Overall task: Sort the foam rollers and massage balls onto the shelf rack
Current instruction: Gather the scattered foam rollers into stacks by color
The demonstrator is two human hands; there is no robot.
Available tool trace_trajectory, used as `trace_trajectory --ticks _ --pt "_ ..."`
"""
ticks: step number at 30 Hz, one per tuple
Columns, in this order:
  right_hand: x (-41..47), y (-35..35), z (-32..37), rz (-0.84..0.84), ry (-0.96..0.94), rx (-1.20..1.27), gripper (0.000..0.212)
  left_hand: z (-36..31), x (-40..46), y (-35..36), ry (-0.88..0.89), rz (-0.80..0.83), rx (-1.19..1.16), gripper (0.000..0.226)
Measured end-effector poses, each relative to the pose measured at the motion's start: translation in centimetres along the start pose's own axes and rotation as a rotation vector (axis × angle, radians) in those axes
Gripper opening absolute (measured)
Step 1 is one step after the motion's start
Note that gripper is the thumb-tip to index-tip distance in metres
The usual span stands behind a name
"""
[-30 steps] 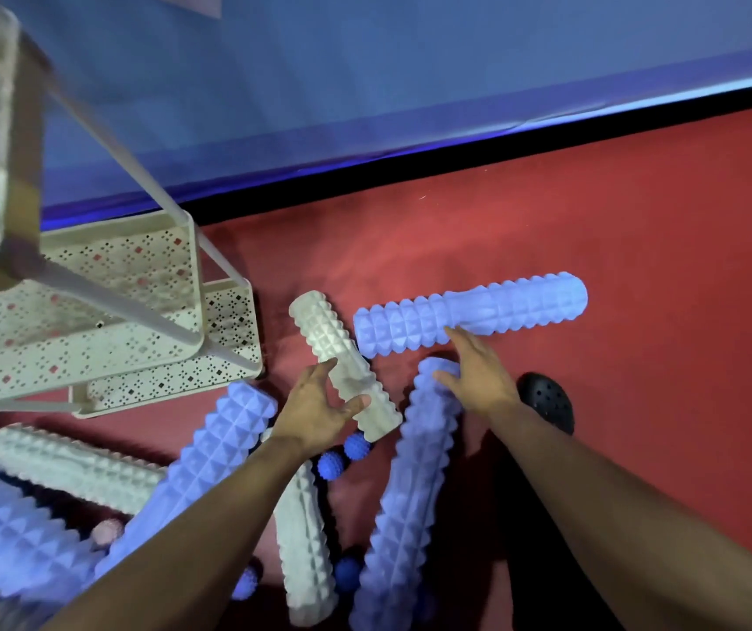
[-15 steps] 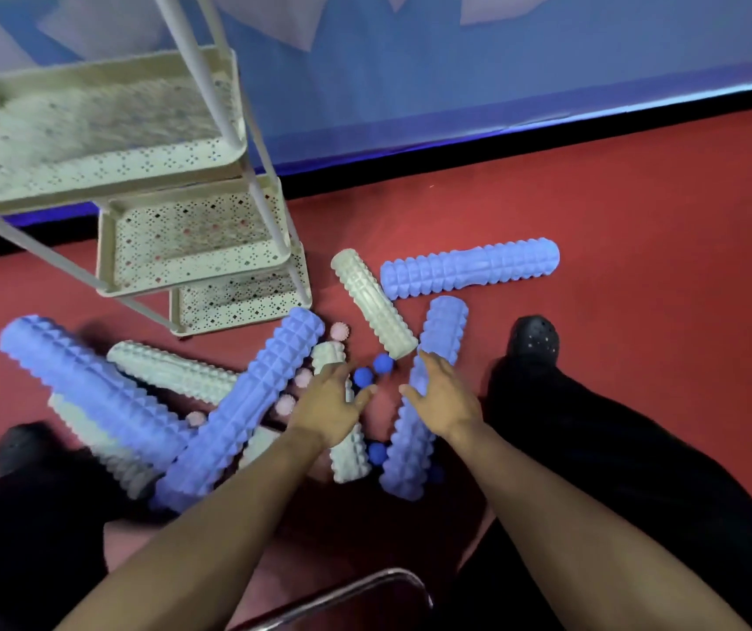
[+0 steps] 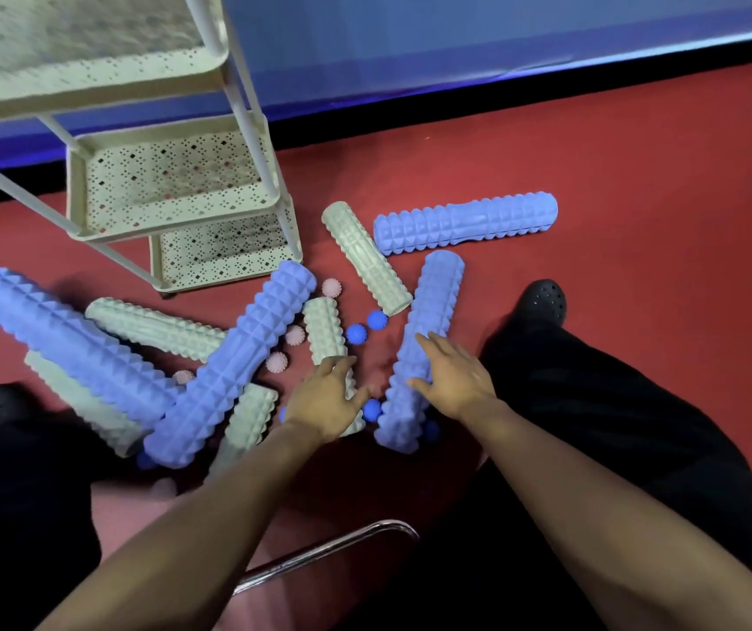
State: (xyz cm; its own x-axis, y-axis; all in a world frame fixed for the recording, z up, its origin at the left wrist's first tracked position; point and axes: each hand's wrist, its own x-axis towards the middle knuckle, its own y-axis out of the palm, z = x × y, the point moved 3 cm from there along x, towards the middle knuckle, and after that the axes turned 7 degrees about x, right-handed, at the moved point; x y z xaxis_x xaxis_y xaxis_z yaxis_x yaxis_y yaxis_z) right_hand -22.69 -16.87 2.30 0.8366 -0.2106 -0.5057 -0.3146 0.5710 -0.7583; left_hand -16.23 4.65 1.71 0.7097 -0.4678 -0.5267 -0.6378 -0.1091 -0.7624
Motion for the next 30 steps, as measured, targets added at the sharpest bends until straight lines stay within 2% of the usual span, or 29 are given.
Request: trace_trajectory --ticks 6,11,15,16,18,19,21,22,25,30 --pt "2.5 0.2 -3.4 0.001 0.091 0.078 0.080 -2.1 4.3 3.4 -0.071 0.117 -0.104 0.079" --pt "5.0 1.0 -6.6 0.048 0.136 0.088 0.082 -2.5 9.9 8.7 -0.175 0.215 -0.238 0.059" --pt "7.3 1.9 -8.9 0.092 0.197 0.197 0.083 -3.7 12.6 10.5 -0.223 0.202 -0.358 0.037" --pt "7.9 2.2 -9.5 0.088 0.224 0.246 0.083 -3.9 13.0 11.1 -0.232 0.211 -0.373 0.040" --pt "9.0 2.7 -10.7 0.065 0.295 0.361 0.084 -4.3 14.0 12.3 -0.266 0.260 -0.401 0.068" --pt "9.4 3.0 -11.3 0.053 0.324 0.408 0.084 -4.4 14.5 13.1 -0.283 0.283 -0.413 0.075" --pt "10.2 3.6 -12.1 0.044 0.354 0.467 0.084 -4.6 15.5 14.5 -0.305 0.304 -0.435 0.066" --pt "10.5 3.9 -12.4 0.042 0.358 0.493 0.083 -4.7 15.8 14.8 -0.322 0.302 -0.449 0.069" --pt "10.7 4.6 -12.5 0.051 0.361 0.582 0.082 -4.4 16.4 15.7 -0.375 0.250 -0.512 0.094" --pt "10.4 4.8 -12.1 0.081 0.405 0.853 0.076 -4.4 16.3 14.6 -0.375 0.242 -0.586 0.082"
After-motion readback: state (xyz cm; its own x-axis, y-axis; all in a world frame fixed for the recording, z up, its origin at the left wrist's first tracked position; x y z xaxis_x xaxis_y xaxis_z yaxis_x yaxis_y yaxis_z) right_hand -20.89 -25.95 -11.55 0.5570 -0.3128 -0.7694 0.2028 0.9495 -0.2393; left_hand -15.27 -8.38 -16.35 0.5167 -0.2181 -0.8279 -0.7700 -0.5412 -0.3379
